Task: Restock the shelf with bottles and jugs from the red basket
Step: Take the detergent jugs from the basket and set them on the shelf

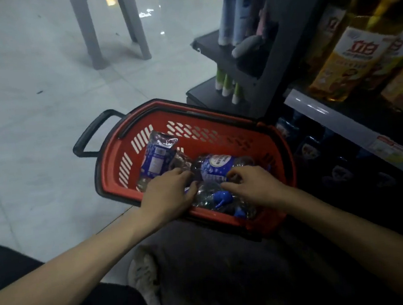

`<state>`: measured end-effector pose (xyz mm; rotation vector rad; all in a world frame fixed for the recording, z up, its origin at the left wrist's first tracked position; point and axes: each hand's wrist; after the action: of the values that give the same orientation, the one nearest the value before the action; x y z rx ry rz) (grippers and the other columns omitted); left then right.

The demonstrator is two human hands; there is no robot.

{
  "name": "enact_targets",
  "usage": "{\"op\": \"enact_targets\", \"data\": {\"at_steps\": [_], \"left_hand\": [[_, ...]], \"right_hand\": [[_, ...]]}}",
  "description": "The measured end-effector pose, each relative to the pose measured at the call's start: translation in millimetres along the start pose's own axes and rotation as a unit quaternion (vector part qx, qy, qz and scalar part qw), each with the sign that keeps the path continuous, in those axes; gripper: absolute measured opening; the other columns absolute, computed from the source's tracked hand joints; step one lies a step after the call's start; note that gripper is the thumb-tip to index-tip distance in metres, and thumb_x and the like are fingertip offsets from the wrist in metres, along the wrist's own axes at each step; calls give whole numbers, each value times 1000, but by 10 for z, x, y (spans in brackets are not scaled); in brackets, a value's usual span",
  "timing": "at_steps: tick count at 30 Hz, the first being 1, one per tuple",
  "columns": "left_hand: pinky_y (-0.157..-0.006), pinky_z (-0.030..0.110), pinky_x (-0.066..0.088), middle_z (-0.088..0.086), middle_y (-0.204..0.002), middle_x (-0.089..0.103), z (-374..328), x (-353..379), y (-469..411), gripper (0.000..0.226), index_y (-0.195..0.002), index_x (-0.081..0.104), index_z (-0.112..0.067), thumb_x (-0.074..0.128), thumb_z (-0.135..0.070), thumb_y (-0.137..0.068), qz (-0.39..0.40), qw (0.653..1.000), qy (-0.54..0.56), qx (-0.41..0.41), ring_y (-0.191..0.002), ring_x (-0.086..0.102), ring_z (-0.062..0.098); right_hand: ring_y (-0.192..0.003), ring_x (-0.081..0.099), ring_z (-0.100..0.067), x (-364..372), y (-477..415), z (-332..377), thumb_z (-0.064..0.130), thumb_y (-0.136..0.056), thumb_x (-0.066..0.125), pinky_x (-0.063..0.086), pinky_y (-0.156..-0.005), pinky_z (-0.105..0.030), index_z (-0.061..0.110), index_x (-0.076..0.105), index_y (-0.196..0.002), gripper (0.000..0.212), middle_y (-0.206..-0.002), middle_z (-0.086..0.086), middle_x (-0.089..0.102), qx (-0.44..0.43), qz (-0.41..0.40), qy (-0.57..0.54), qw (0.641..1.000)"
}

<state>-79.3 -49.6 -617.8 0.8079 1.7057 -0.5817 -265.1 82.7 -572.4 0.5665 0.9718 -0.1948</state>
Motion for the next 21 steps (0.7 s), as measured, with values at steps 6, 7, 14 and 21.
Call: {"op": "enact_targets", "data": {"at_steps": [6,7,14,21], "left_hand": [[-80,43,51,5,-109,67,17,17,-60,35,-109,67,-22,40,-43,-103,1,995,38,-92,-98,67,31],[-79,43,48,6,-109,67,18,18,-72,32,-111,66,-20,41,-38,-103,-13,994,43,-99,-98,67,32],[-75,42,49,4,-98,64,52,-36,-84,19,-102,63,-18,45,-22,-97,-94,974,138,-151,-84,63,28],[-78,45,58,-3,-94,65,60,-53,-97,23,-106,66,-21,44,-24,-99,-110,959,199,-170,-81,64,19]], "right_hand": [[-115,59,-26,169,-587,543,63,-85,68,47,-95,-33,16,55,-135,70,-136,-7,61,8,163,129,978],[-118,58,-25,212,-653,579,62,-83,71,46,-95,-32,16,55,-137,73,-136,-6,60,24,198,120,972],[-100,71,-24,648,-1132,381,65,-31,78,58,-95,-43,19,68,-121,101,-117,-3,72,101,272,73,954],[-96,68,-24,493,-945,552,55,-52,92,57,-86,-38,16,56,-130,94,-127,-8,66,148,274,34,950]]}}
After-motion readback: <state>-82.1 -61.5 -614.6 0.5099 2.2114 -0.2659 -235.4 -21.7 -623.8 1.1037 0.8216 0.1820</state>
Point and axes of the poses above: each hand's wrist, its own y-axis away from the middle knuckle, its own x-axis out of the palm, z = x × y
